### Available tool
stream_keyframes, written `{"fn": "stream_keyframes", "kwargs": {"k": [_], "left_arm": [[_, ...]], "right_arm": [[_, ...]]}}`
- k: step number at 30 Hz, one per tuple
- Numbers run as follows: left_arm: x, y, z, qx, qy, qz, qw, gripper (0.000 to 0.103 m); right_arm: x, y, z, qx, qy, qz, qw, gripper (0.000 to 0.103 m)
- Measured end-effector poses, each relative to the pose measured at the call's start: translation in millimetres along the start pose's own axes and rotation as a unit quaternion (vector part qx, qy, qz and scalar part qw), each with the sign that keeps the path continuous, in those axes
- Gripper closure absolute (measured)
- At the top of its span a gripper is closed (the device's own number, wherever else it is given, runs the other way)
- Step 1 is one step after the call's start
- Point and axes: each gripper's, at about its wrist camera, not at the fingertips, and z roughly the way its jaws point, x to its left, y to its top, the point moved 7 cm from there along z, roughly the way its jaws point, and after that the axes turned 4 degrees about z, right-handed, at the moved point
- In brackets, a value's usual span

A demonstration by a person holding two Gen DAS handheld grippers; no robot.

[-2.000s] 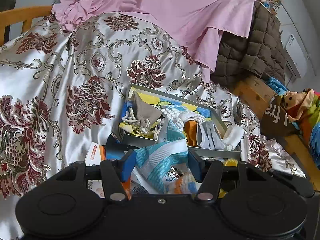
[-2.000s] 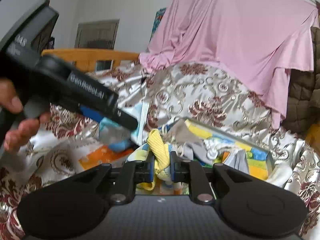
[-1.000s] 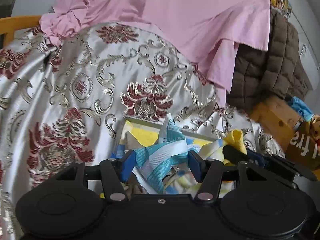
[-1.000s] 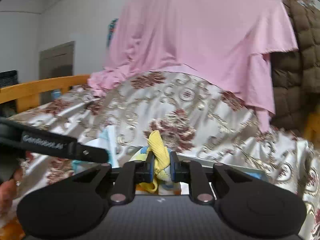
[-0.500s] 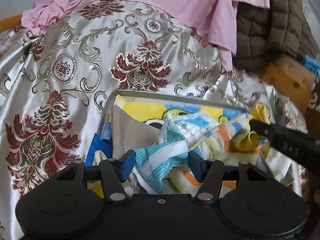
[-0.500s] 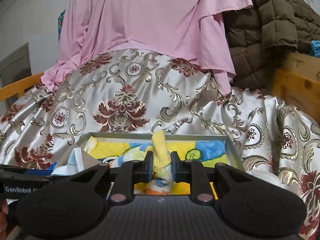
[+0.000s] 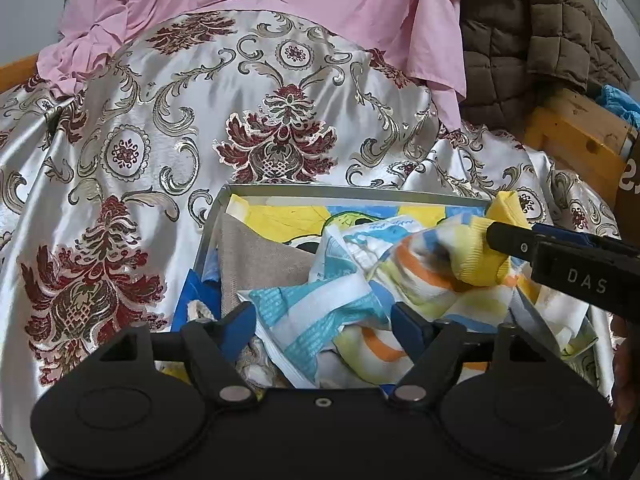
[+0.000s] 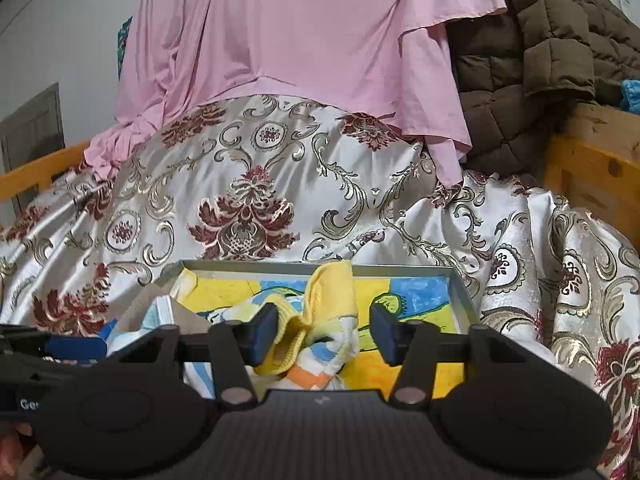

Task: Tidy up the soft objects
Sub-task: 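Open both tools to drop the cloths into the tray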

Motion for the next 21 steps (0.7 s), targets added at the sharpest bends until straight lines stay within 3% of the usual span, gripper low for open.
{"fn": "stream_keyframes", "kwargs": {"k": [8,12,21], "left_arm": [[1.2,5.0,-32.1,-0.031,0.009,-0.015,0.9994,0.014],[7.0,12.3,-58.1,-0.06,0.015,-0.039,0.9973,0.007],[13.8,21.8,-126.9,-0.113,0.028,-0.061,0.9914,0.001]], "right_arm": [[-1.6,13.5,-23.6,-0.024,0.002,0.016,1.0,0.017],[-0.6,21.3,-42.5,-0.042,0.002,0.022,0.999,0.011],[8.5,23.2,-97.4,-0.065,0.001,0.029,0.997,0.003]]}}
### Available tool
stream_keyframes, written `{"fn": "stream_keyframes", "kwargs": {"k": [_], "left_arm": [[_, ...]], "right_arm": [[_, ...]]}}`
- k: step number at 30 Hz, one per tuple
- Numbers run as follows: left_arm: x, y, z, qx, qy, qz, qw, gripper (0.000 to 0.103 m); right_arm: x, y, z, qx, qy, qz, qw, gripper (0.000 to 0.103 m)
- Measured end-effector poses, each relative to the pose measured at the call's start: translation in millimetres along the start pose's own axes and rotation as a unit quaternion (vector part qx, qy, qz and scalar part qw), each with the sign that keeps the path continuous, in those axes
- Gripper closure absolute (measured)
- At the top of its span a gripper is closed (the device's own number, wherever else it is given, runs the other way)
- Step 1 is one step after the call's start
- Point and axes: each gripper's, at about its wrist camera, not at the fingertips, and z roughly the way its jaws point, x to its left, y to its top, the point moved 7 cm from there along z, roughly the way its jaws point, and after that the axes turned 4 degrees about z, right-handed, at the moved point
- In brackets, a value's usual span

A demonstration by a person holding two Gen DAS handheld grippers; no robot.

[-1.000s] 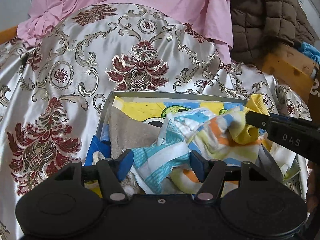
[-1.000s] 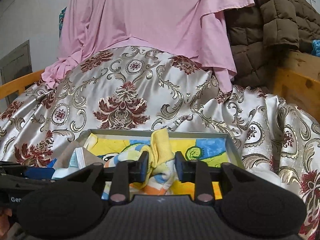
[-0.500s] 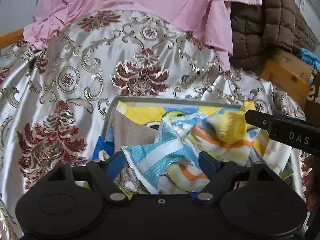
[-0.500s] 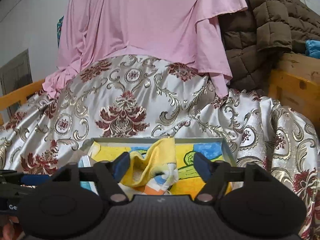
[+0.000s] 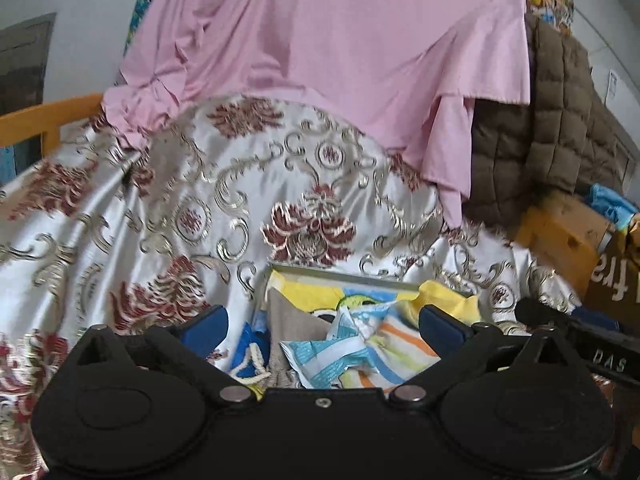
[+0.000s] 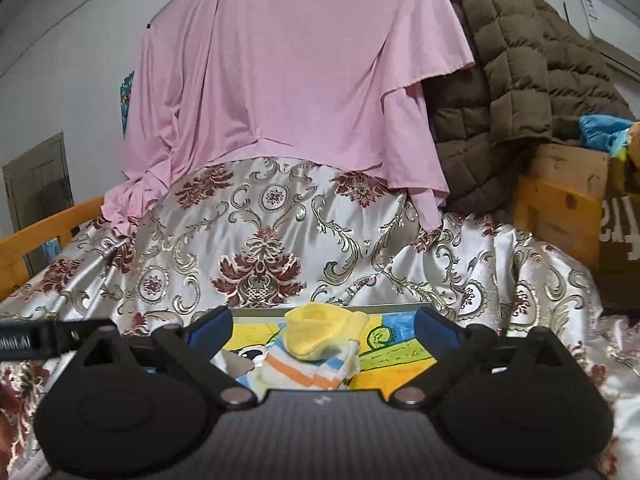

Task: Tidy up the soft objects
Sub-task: 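Open both tools to drop the cloths into the tray, then lift both open tools up and back away from the tray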

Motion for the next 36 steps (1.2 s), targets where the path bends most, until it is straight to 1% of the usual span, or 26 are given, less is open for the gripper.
{"fn": "stream_keyframes", "kwargs": {"k": [6,15,19,24,28,33,36], "left_arm": [[2.9,-1.6,-49.3,-0.02,0.001,-0.005,0.9998,0.001],[8.7,-15.5,-117.3,-0.034,-0.012,-0.02,0.9991,0.001],[12.7,-25.7,-146.4,-0.036,-0.012,-0.018,0.9991,0.001],[21.7,-43.7,-174.8,-0.028,-0.007,-0.012,0.9995,0.001],[25.1,-60.7,-194.8,-0.022,-0.005,-0.006,0.9997,0.001],[27.8,-73.3,-213.7,-0.018,0.0,0.006,0.9998,0.001],[28.6,-82.1,-225.0,-0.014,0.009,0.022,0.9996,0.001]], "right_arm": [[14.0,1.4,-45.5,-0.023,0.003,0.005,1.0,0.0],[40.0,-2.1,-110.7,-0.047,0.029,0.006,0.998,0.0],[47.7,-11.0,-137.0,-0.055,0.034,0.011,0.998,0.0],[56.2,-26.1,-161.5,-0.048,0.038,0.013,0.998,0.0],[64.8,-30.5,-180.3,-0.056,0.039,0.005,0.998,0.0],[70.2,-43.8,-199.1,-0.062,0.048,0.013,0.997,0.0],[70.9,-57.6,-202.7,-0.049,0.051,0.012,0.997,0.0]]}}
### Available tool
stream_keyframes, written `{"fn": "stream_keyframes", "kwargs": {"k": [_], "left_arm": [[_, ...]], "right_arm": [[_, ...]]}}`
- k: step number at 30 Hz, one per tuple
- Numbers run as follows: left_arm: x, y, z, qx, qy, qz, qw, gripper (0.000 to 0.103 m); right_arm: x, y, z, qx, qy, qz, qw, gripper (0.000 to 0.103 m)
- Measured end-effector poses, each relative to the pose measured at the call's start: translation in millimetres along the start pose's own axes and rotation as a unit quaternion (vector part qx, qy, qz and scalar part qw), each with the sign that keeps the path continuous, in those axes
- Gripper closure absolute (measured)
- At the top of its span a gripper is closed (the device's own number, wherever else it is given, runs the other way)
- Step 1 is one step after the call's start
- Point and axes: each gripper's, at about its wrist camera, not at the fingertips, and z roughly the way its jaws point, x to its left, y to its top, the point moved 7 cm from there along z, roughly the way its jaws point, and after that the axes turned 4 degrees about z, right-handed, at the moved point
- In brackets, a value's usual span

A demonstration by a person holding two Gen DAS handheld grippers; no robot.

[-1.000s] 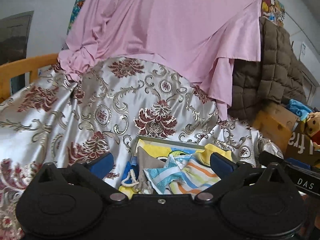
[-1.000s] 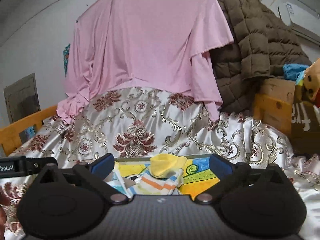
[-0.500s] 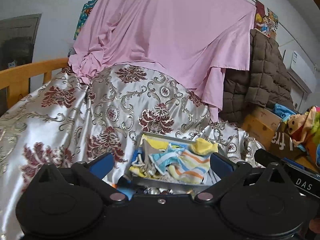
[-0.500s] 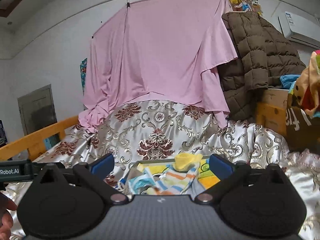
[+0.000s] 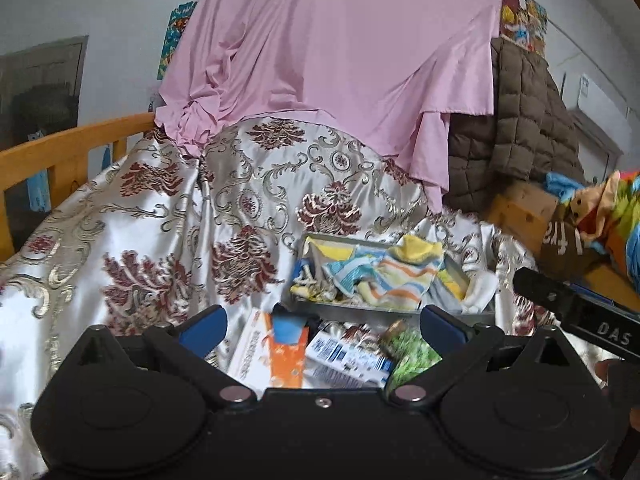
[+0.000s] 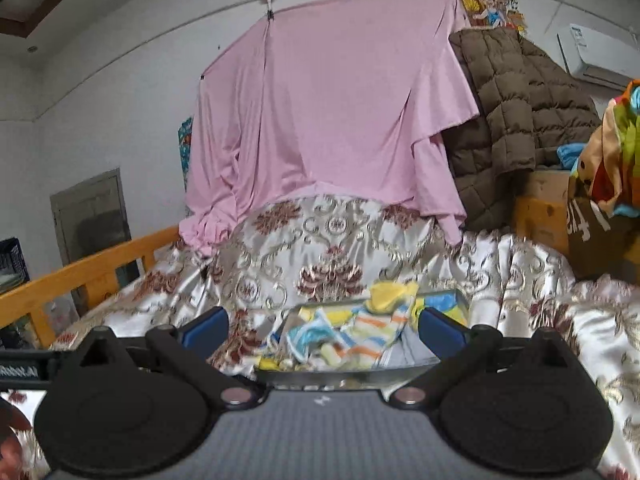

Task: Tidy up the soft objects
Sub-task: 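Lift both open tools up and back away from the tray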

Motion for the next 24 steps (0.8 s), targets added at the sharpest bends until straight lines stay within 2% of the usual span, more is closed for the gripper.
{"fn": "stream_keyframes", "kwargs": {"k": [6,14,19,24], "left_arm": [[4.1,-20.6,-23.6,0.004,0.011,0.026,0.9996,0.001],[16.2,-62.2,-35.7,0.062,0.036,0.039,0.9966,0.001],[18.4,-68.2,-35.2,0.079,0.044,0.043,0.995,0.001],[20.1,-72.8,-30.4,0.104,0.056,0.05,0.9918,0.001]], "right_arm": [[15.1,-17.6,-13.2,0.02,-0.007,-0.027,0.999,0.0],[22.3,-42.8,-29.1,0.052,-0.027,-0.033,0.998,0.0],[24.1,-51.5,-32.2,0.066,-0.03,-0.035,0.997,0.0],[32.0,-64.3,-23.8,0.105,-0.02,-0.052,0.993,0.0]]}}
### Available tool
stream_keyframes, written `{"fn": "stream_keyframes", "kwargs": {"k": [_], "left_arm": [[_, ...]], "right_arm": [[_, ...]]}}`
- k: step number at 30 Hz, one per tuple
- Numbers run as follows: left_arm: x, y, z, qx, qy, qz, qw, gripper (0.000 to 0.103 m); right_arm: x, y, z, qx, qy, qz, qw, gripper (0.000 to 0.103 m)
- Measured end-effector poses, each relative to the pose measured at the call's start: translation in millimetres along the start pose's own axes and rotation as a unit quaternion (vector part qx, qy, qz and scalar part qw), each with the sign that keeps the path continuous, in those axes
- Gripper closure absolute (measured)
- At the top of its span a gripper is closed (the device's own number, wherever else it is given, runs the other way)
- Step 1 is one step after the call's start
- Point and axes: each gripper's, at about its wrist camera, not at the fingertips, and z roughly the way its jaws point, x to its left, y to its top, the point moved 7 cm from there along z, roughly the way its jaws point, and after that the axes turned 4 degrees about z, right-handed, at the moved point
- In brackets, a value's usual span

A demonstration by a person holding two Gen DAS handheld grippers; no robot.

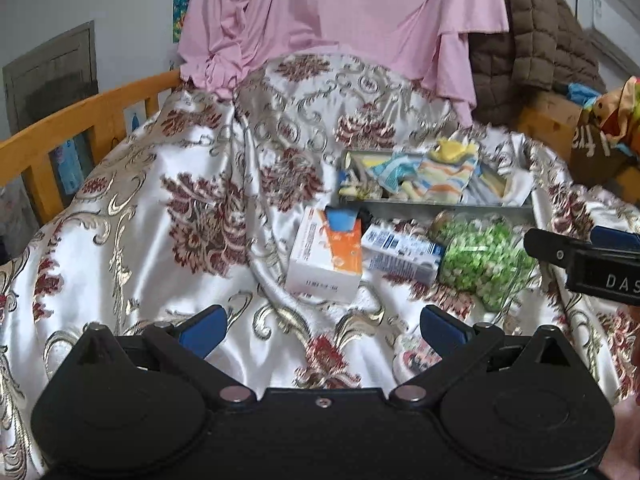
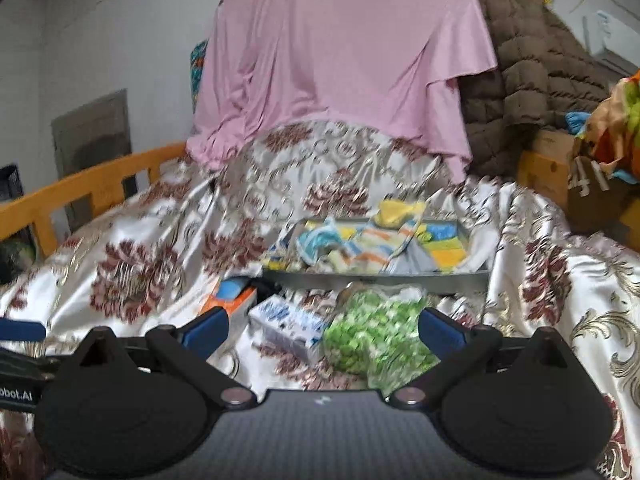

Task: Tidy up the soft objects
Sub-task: 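Lift both open tools up and back away from the tray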

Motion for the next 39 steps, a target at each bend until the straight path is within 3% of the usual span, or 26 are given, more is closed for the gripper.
{"fn": "stream_keyframes", "kwargs": {"k": [9,17,39], "left_arm": [[22.1,-2.1,11.0,0.031,0.051,-0.023,0.998,0.001],[37.7,-0.7,21.3,0.051,0.052,-0.078,0.9943,0.001],[39.1,6.1,24.6,0.059,0.036,-0.109,0.9916,0.001]], "right_arm": [[22.5,-13.9,17.7,0.046,0.017,-0.047,0.998,0.0],[35.3,-21.2,28.9,0.071,0.032,-0.07,0.994,0.0],[41.3,-13.3,28.5,0.053,0.062,-0.063,0.995,0.0]]}}
